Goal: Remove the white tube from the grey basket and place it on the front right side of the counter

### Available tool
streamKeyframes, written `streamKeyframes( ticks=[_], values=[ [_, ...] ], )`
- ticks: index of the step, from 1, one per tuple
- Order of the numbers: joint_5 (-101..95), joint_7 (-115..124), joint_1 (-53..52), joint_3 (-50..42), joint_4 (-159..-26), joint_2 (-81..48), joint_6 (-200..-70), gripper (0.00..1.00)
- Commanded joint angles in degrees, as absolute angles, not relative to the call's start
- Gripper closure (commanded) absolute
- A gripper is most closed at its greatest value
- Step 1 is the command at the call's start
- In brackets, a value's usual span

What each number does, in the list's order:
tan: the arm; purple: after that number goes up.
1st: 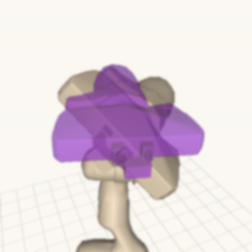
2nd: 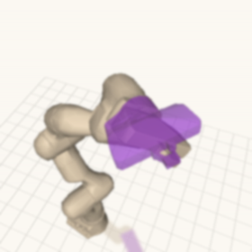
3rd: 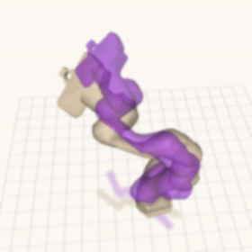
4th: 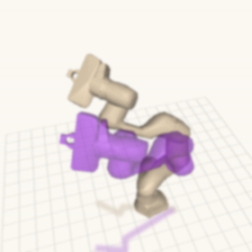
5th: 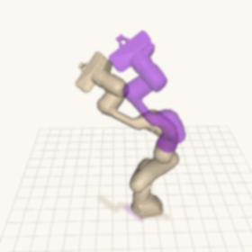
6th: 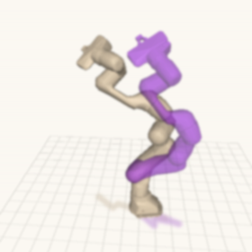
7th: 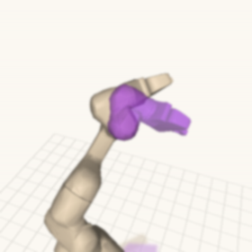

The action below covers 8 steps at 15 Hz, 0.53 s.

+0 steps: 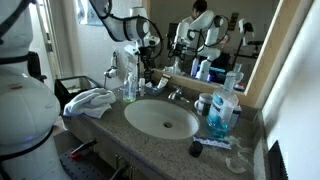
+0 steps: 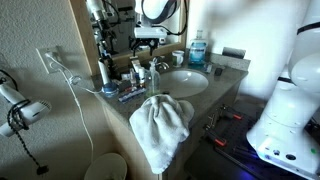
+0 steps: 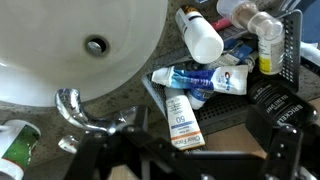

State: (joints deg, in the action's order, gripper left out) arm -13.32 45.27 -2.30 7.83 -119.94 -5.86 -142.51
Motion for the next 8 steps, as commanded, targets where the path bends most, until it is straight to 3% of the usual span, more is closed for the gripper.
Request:
streamKeyframes(
  ticks=[1,8],
  values=[
    [-16.0,48.2,-5.2,4.6,-115.3,-12.1,-144.1,0.0],
    [-18.1,46.6,-9.4,-1.1,-110.6,-19.2,-149.2,0.0]
  ],
)
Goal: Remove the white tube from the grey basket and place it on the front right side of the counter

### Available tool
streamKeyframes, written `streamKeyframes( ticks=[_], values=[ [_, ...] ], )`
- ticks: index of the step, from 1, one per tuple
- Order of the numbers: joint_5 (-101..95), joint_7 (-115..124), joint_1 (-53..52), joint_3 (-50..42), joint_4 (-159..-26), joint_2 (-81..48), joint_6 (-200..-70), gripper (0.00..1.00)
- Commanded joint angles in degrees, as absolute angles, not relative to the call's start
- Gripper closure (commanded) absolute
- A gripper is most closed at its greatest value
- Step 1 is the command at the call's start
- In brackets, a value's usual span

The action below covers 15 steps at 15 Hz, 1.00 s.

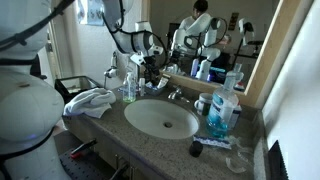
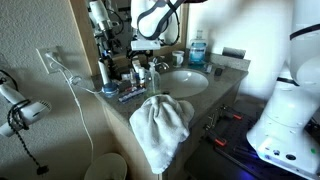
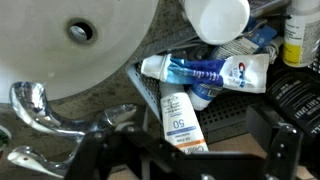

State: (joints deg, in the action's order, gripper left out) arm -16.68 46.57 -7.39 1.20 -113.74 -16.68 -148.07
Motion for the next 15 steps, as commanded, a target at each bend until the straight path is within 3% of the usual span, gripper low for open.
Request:
streamKeyframes(
  ticks=[1,15],
  values=[
    [-18.3,46.1,-9.7,-1.7,-109.9,-19.7,-149.2,0.0],
    [-16.0,31.6,-10.2,-5.3,-98.9,-30.6,-149.3,0.0]
  ],
)
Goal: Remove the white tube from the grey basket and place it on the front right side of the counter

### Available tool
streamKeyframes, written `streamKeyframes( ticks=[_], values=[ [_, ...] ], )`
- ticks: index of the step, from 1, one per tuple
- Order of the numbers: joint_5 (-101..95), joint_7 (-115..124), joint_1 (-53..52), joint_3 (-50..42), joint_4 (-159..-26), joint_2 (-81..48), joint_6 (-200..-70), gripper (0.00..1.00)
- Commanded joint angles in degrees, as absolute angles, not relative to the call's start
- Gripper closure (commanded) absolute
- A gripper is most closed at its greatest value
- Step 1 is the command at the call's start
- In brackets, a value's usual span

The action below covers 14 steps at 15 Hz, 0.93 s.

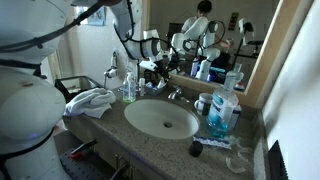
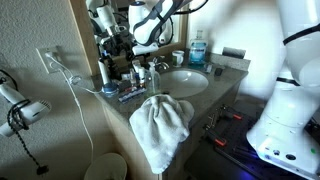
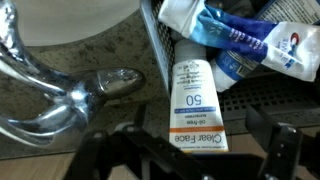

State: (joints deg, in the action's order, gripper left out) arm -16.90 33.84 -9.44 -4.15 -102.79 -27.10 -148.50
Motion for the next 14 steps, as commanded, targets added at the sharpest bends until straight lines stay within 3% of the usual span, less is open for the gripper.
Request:
streamKeyframes(
  ticks=[1,3,4,5,11,14],
  values=[
    [-15.7,31.3,-10.3,-5.4,-98.0,-31.5,-149.5,0.0],
    [-15.5,30.6,-10.4,-5.6,-96.3,-33.2,-149.7,0.0],
    [-15.4,30.6,-10.4,-5.8,-95.6,-33.9,-149.9,0.25],
    [-15.2,30.7,-10.5,-5.9,-95.1,-34.4,-150.1,0.26],
    [-15.0,30.7,-10.6,-6.9,-94.1,-34.9,-151.3,0.73],
    [-14.9,30.8,-10.8,-7.2,-95.1,-33.6,-151.6,0.9]
  ],
)
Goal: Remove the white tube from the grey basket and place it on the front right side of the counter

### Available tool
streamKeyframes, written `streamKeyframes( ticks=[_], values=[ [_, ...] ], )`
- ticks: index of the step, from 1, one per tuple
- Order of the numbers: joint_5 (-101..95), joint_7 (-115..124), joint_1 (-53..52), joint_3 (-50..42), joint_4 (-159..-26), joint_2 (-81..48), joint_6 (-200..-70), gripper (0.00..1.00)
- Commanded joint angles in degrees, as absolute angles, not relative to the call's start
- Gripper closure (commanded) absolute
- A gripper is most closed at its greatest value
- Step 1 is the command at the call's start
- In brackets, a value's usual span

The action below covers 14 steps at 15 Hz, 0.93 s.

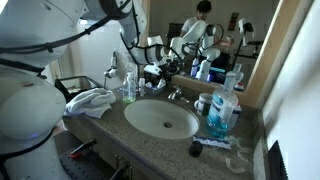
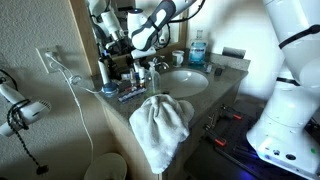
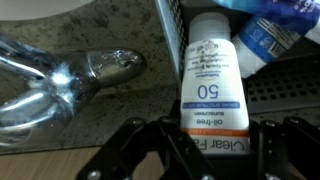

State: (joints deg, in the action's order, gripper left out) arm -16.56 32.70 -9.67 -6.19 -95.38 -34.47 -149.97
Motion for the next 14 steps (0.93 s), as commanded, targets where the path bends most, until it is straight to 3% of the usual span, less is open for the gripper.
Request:
streamKeyframes(
  ticks=[1,14],
  values=[
    [-15.0,30.8,-10.9,-7.2,-95.4,-33.3,-151.6,0.94],
    [-20.2,38.7,-16.5,-13.3,-100.5,-26.6,-150.7,0.95]
  ],
)
